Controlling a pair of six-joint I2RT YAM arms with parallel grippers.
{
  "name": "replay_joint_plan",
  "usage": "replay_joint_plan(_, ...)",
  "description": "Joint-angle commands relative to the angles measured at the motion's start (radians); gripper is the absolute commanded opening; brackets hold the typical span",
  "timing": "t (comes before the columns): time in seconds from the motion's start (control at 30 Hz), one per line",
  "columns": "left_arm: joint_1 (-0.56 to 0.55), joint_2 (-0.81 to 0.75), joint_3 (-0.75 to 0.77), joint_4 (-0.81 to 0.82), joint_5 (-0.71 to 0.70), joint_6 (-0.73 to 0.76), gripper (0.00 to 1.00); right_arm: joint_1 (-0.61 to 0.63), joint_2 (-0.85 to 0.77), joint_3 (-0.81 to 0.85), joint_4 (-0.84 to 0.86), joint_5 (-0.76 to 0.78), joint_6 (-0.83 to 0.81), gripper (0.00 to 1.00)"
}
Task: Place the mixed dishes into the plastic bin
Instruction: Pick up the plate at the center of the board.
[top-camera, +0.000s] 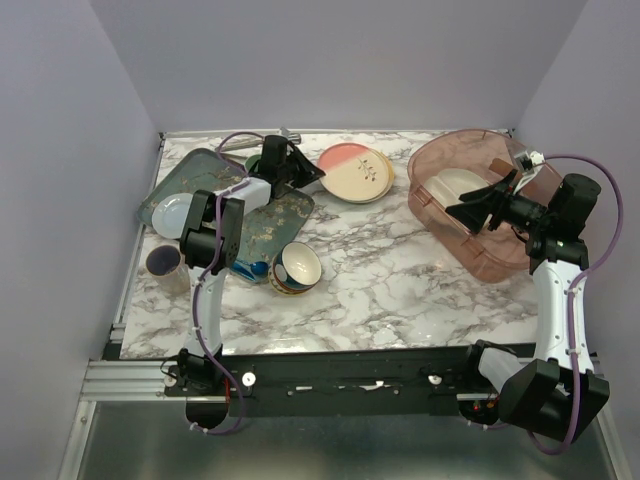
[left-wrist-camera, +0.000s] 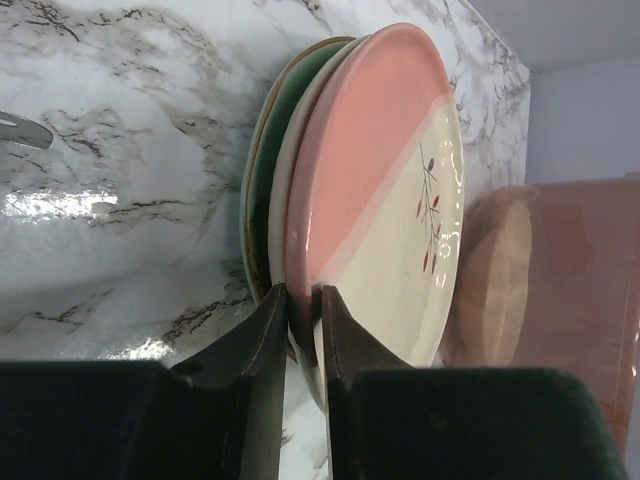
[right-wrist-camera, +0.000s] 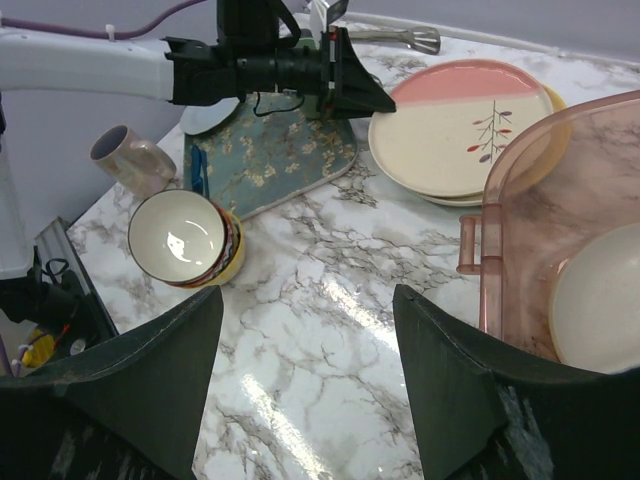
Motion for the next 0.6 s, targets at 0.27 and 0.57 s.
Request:
replay_joint_plan(0.27, 0.027, -0.148, -0.027, 0.038, 0.053, 0.007, 0.03, 0.005, -0.005, -0.003, 0.006, -0.019, 0.003, 0.77)
replay_joint_plan(0.57, 0.032, -0.168, -0.035, 0.116, 0.123, -0.059, 0.00, 0.005, -0.007, -0.003, 0.006, -0.018, 0.003, 0.77)
